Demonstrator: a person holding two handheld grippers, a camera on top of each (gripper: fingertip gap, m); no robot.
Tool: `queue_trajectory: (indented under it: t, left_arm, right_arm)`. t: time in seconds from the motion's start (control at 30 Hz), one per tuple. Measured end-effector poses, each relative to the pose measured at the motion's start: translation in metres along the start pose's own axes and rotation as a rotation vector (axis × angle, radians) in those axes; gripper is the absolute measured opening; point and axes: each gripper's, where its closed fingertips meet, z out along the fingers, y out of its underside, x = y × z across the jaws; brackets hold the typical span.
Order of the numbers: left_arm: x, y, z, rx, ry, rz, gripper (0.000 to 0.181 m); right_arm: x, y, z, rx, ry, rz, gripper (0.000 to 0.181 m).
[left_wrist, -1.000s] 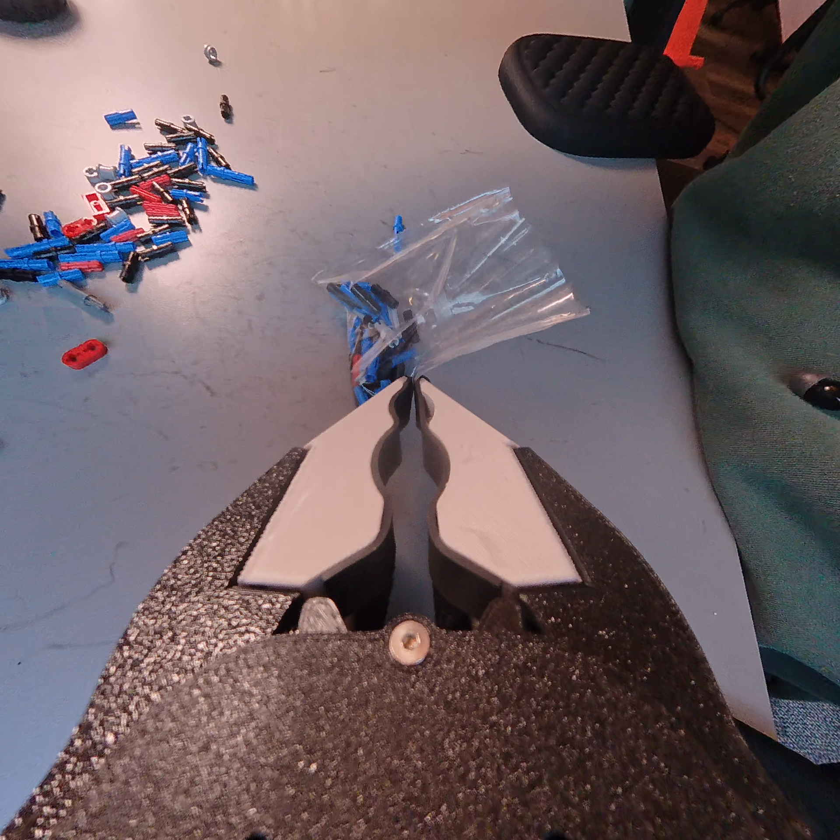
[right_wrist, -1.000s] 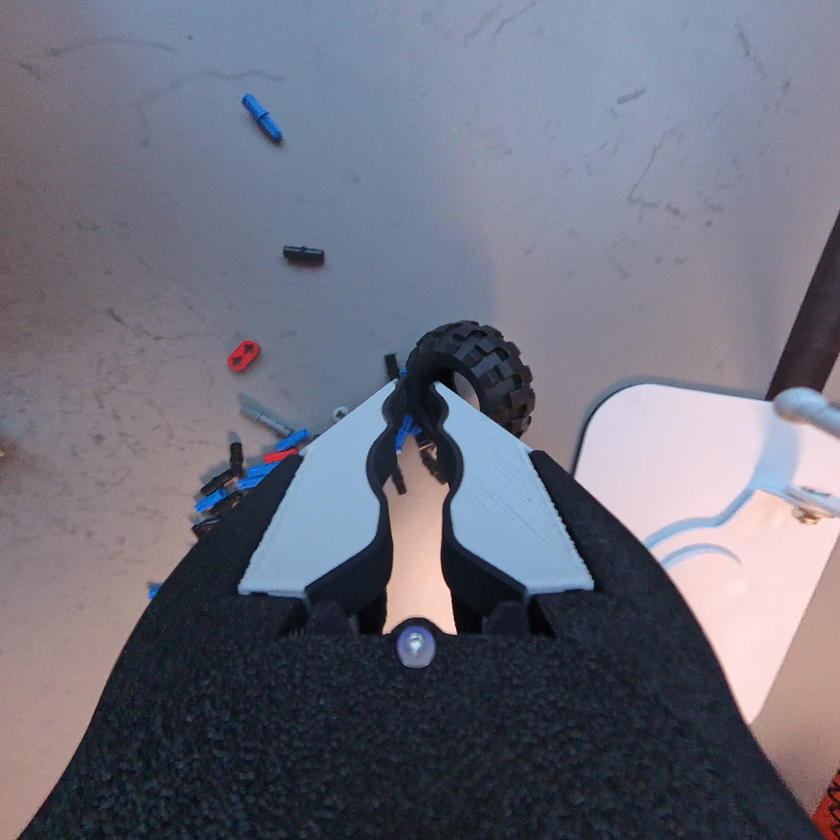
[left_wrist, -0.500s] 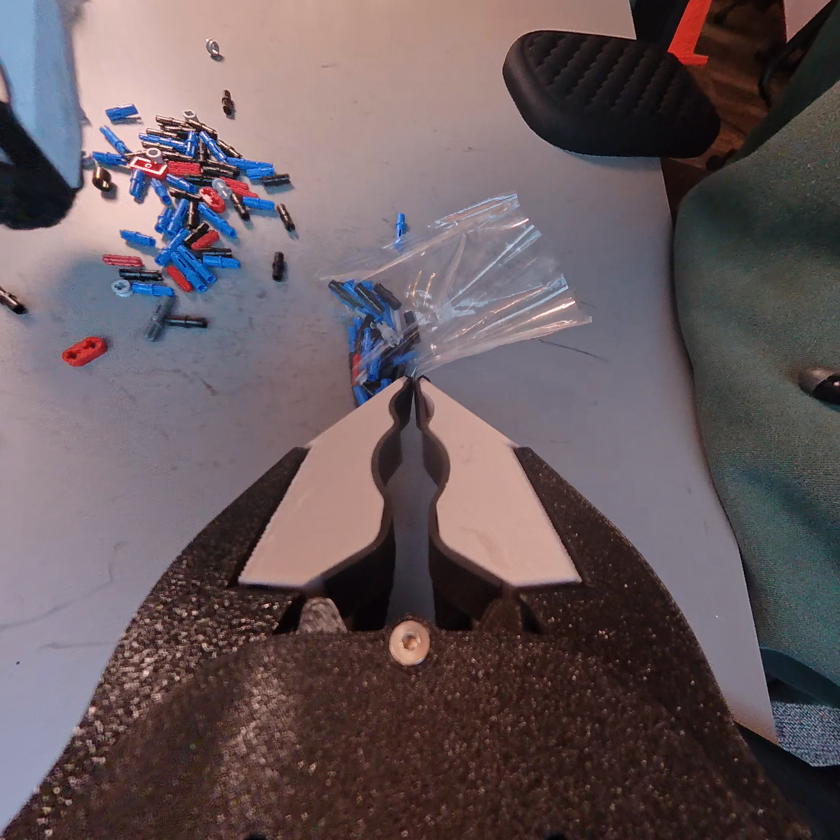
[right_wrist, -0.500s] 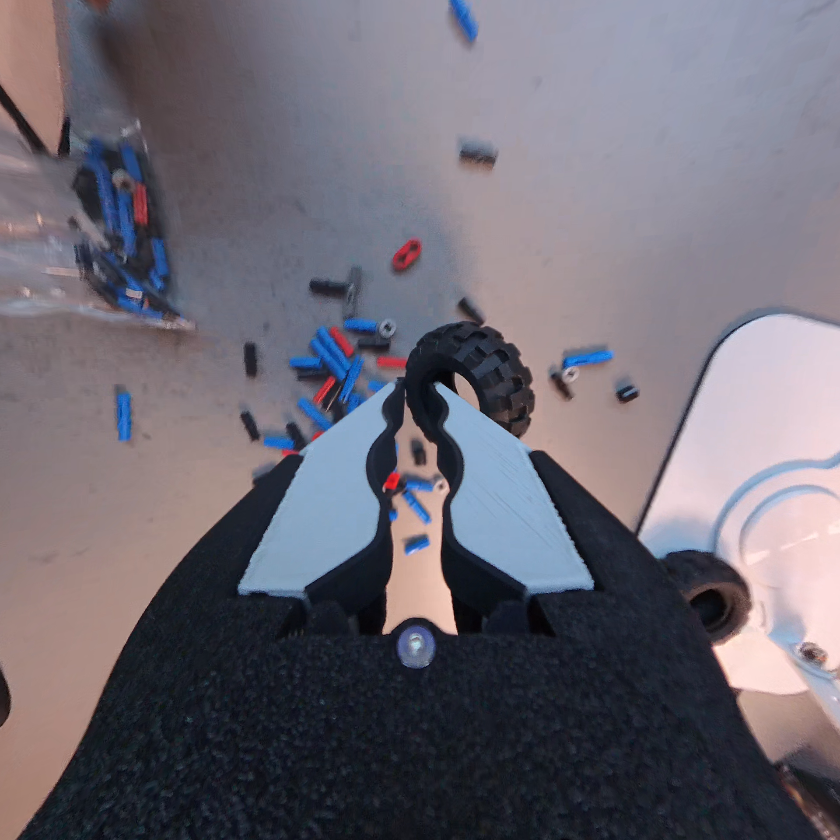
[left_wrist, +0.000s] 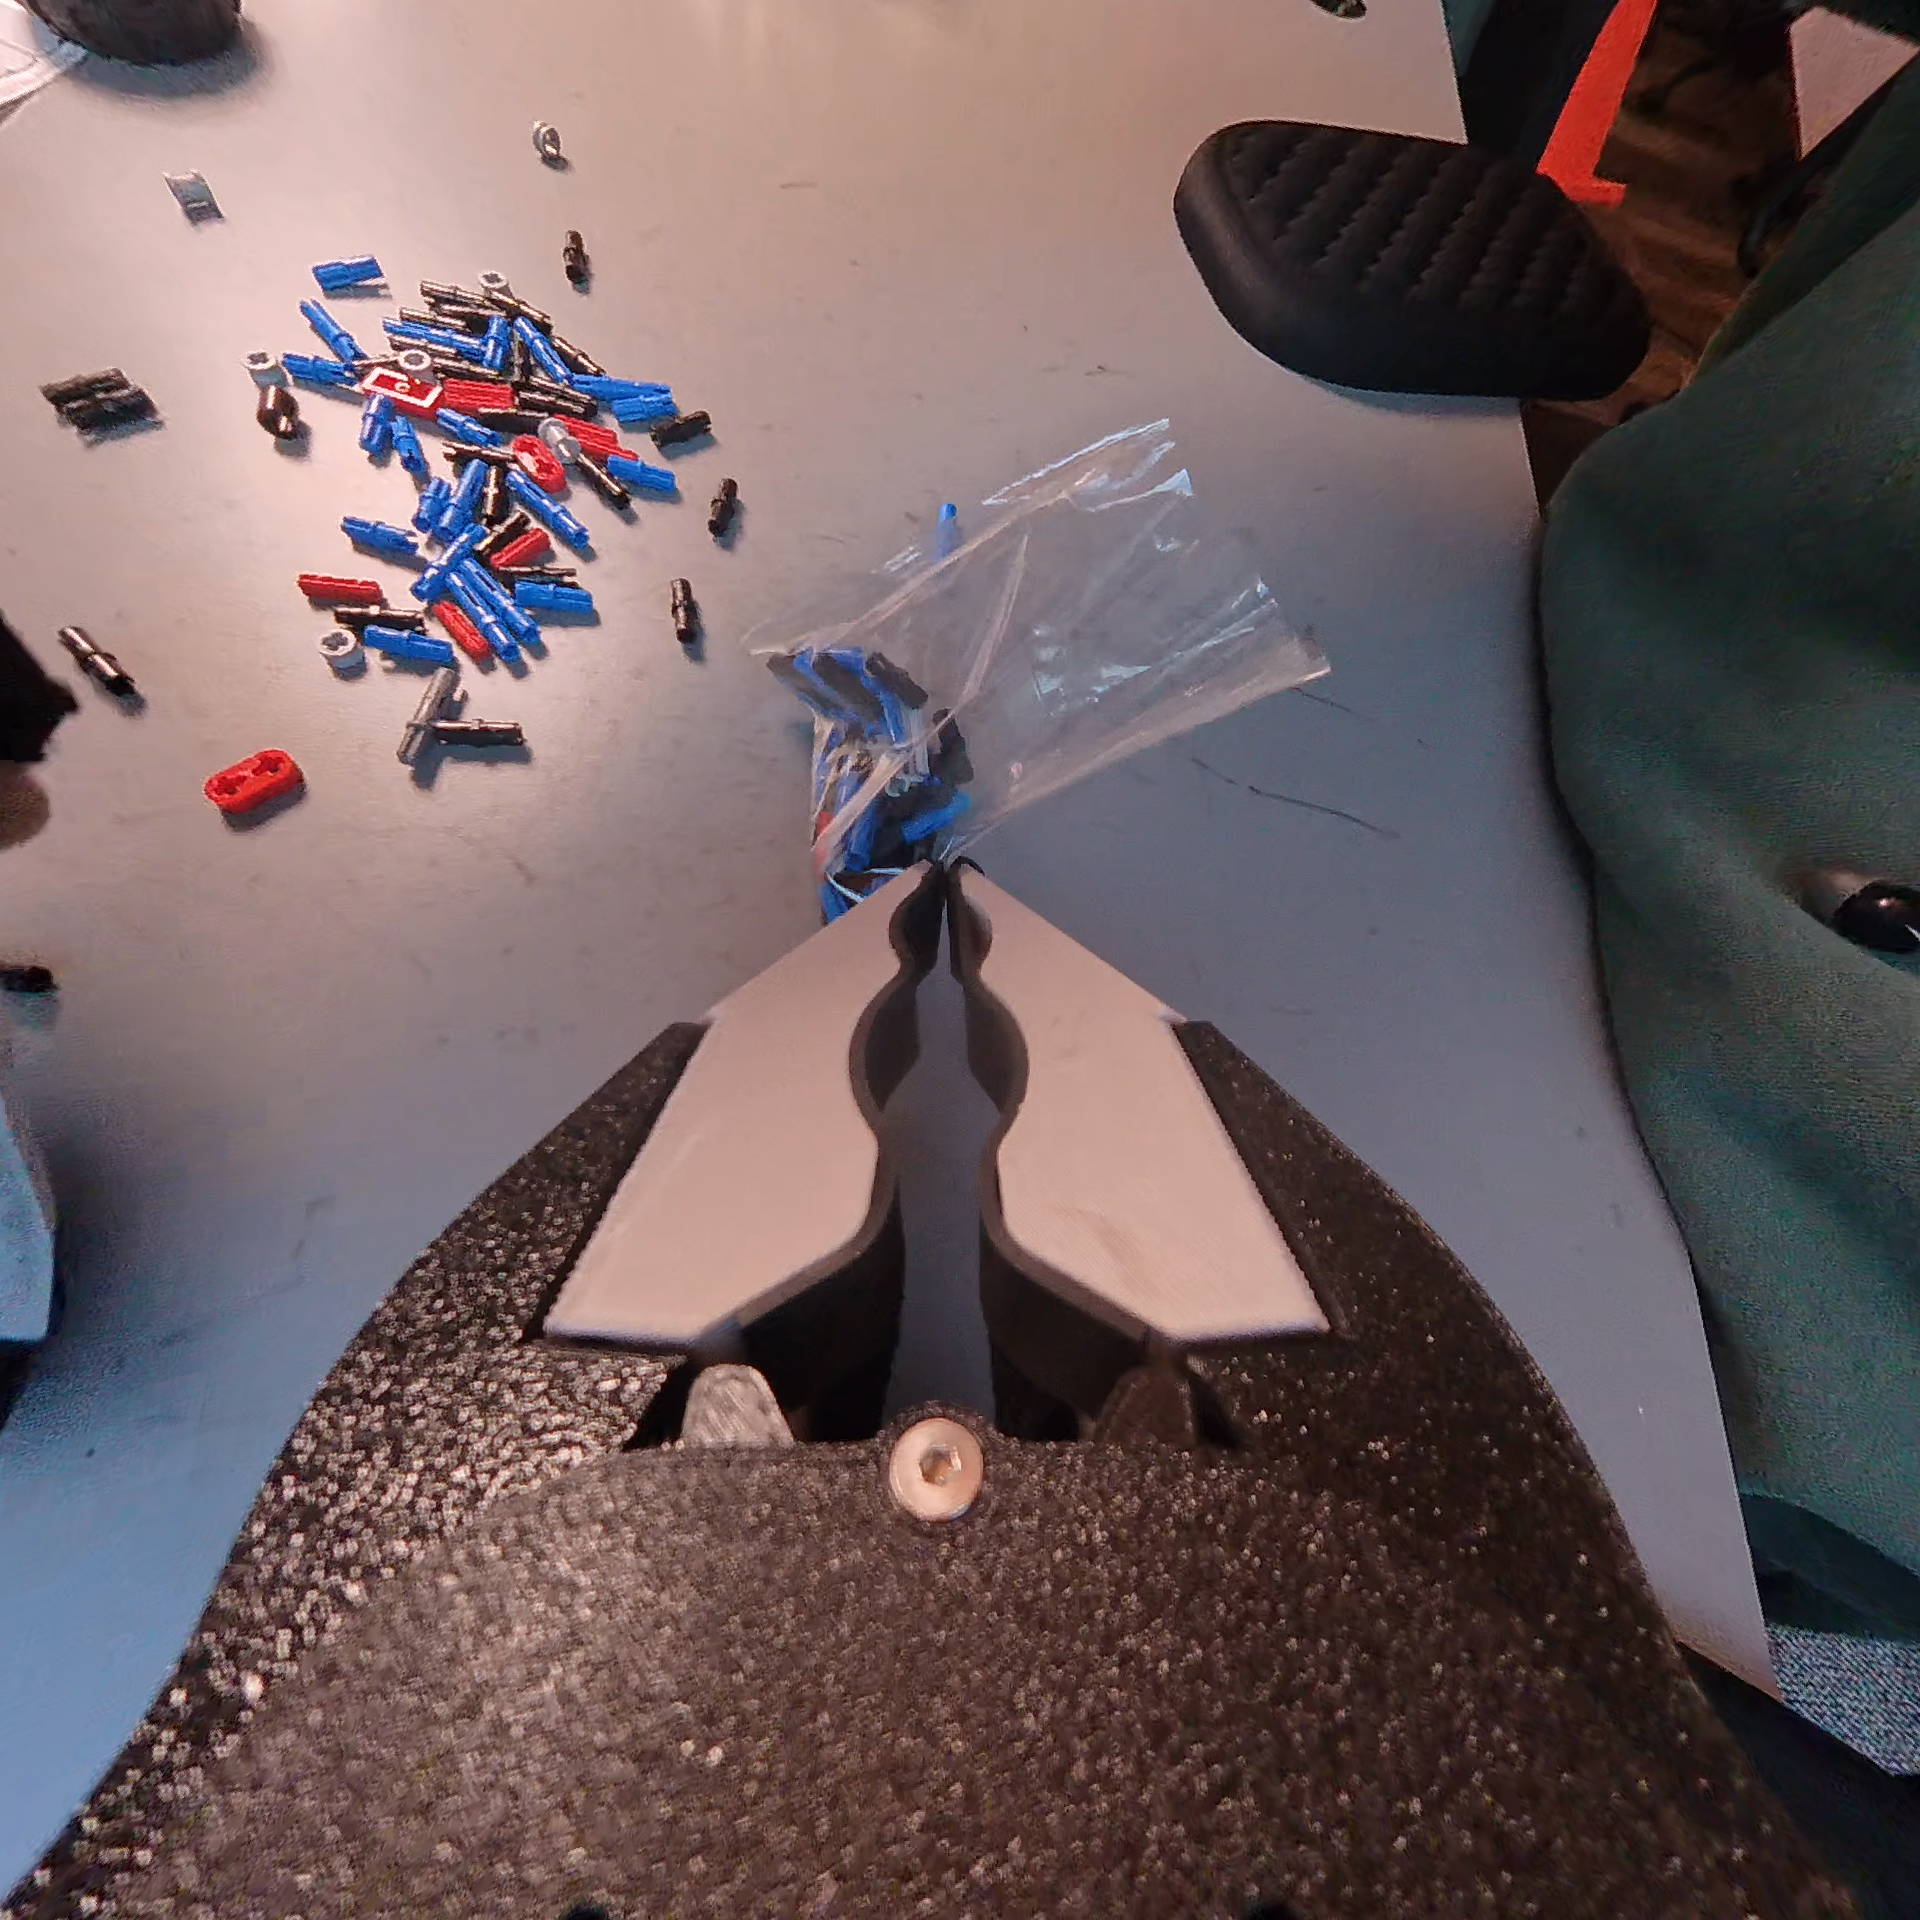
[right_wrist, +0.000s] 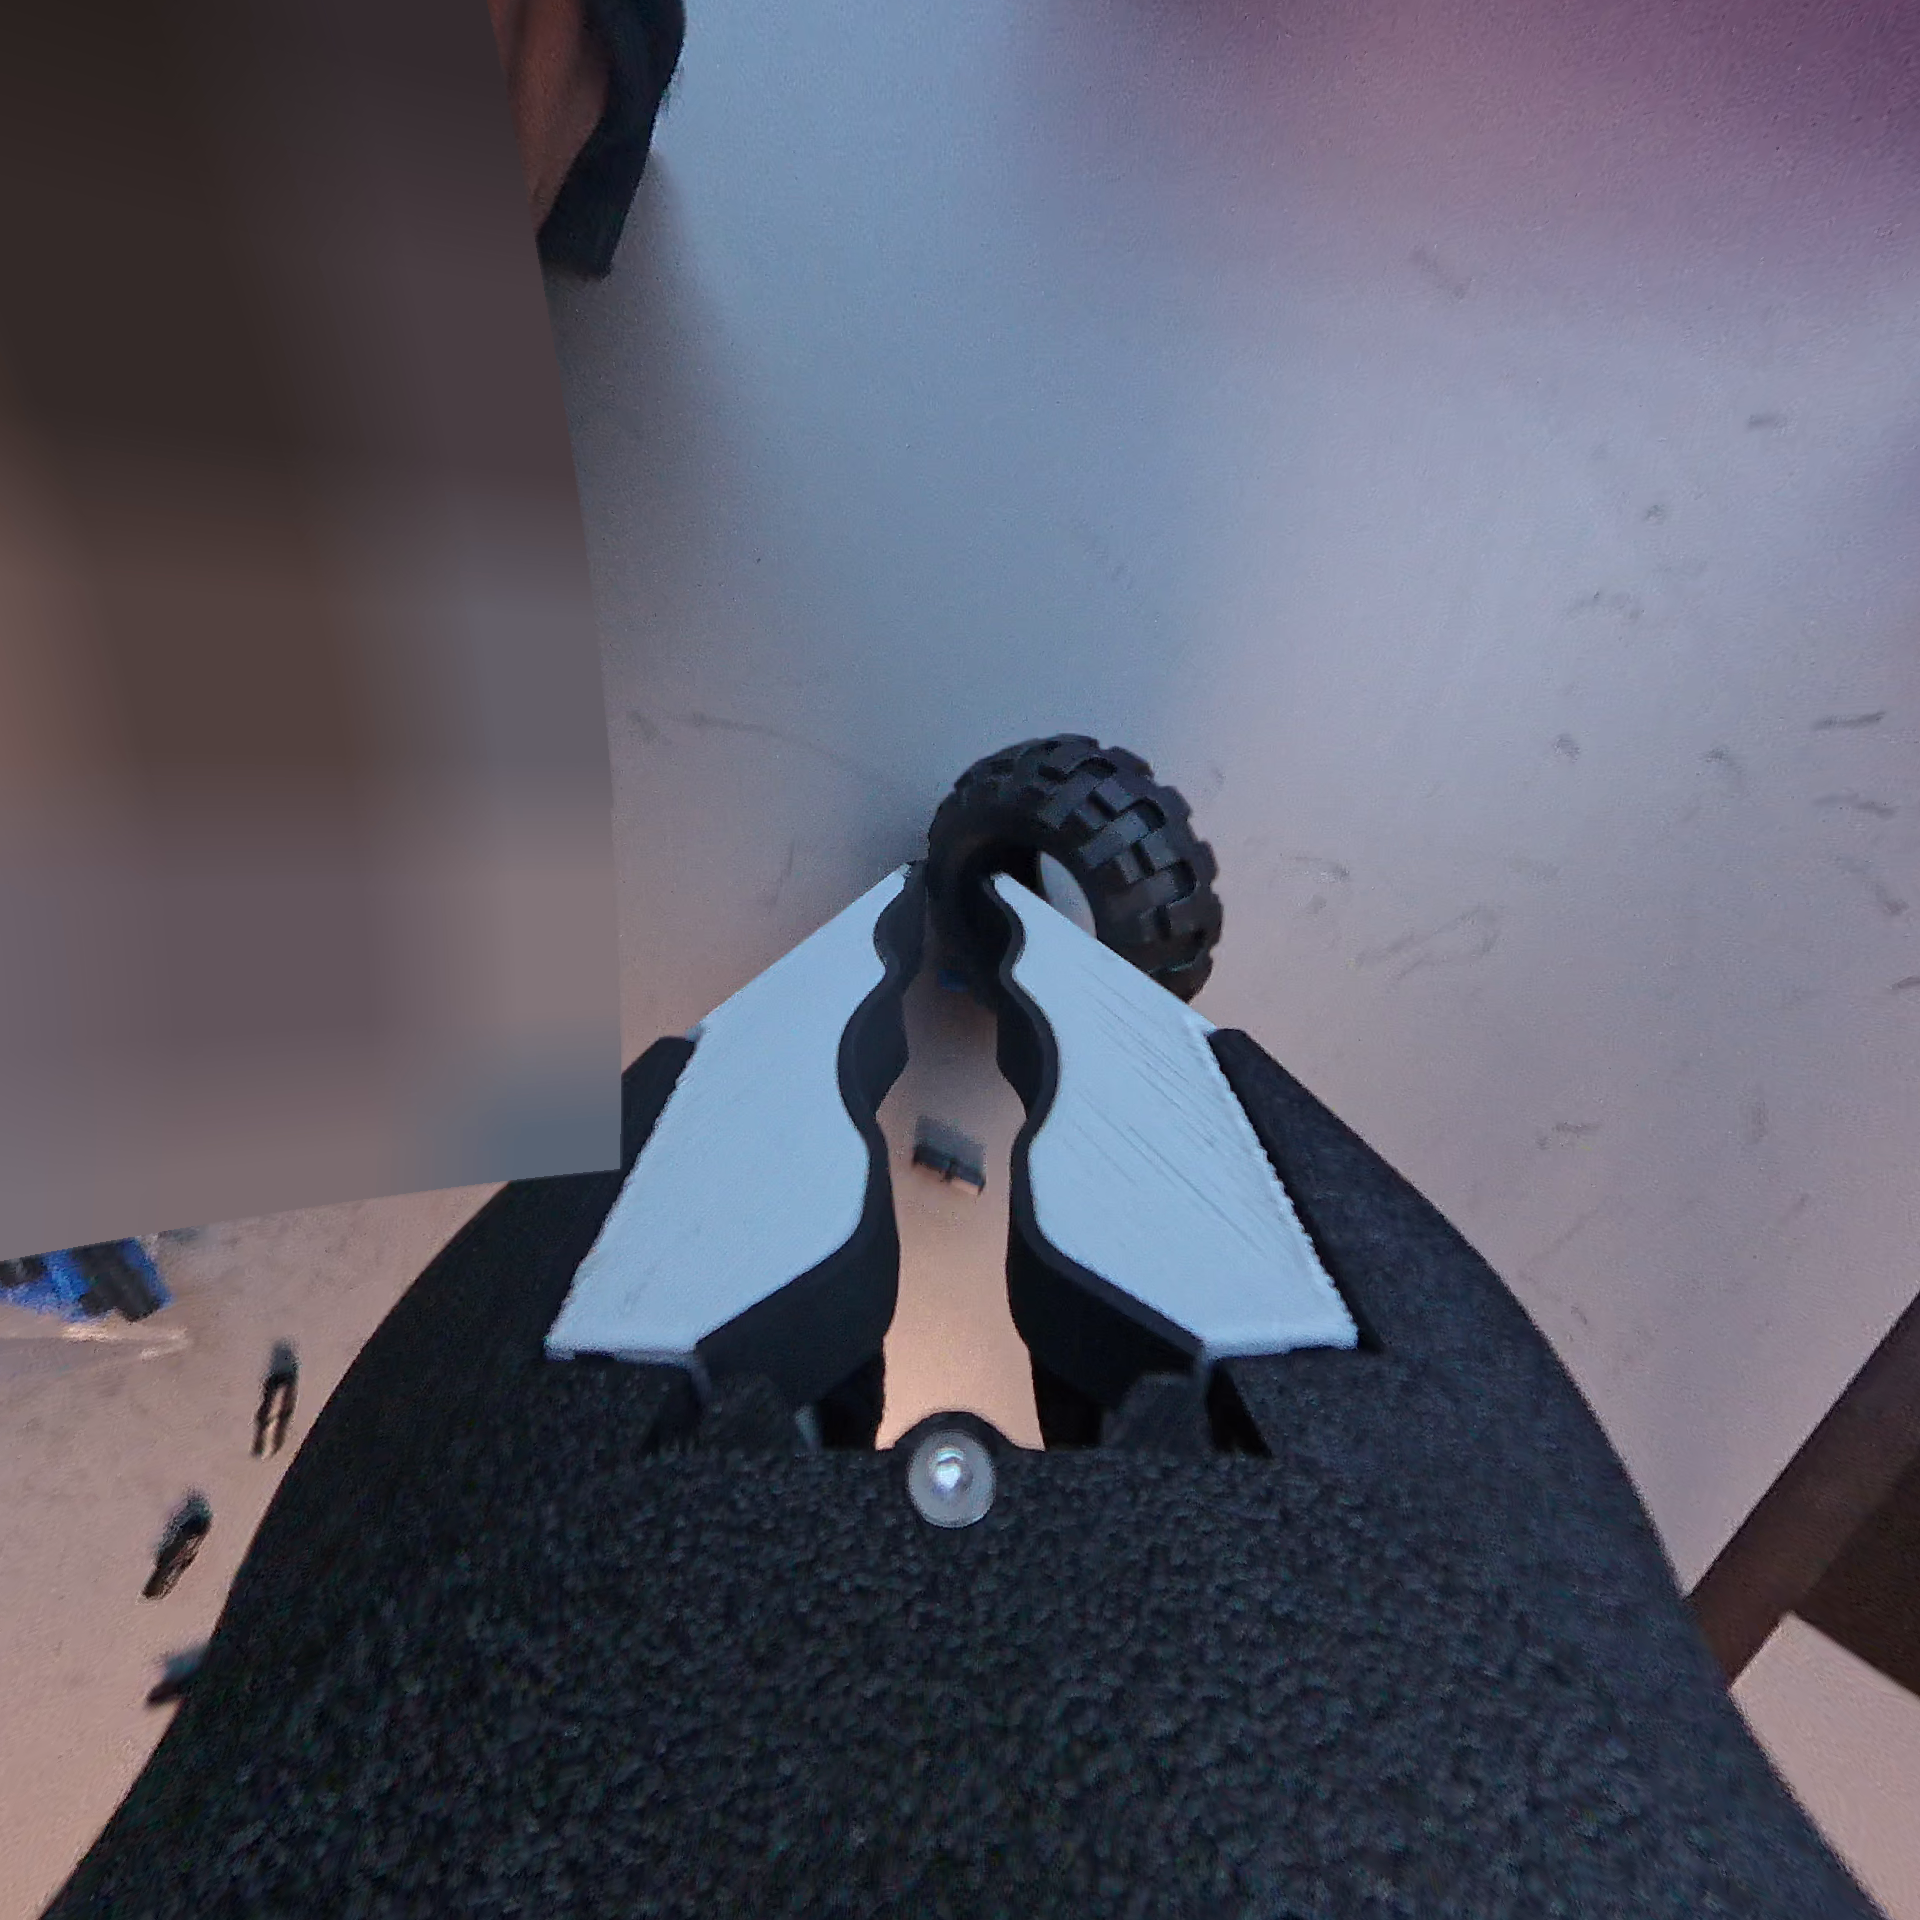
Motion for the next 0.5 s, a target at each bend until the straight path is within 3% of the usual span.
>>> queue_trajectory:
  t: [0.03, 0.23, 0.5]
  left_arm:
    - [0.000, 0.000, 0.000, -0.001, 0.003, -0.001, 0.000]
    - [0.002, 0.002, 0.002, -0.016, 0.007, 0.007, 0.000]
    - [0.001, 0.003, 0.003, -0.022, 0.003, 0.007, 0.000]
  right_arm:
    - [-0.002, 0.007, -0.004, -0.011, -0.010, 0.014, 0.009]
    - [-0.021, 0.058, -0.032, -0.072, -0.049, 0.162, 0.009]
    - [-0.081, 0.103, -0.063, -0.156, -0.151, 0.265, 0.008]
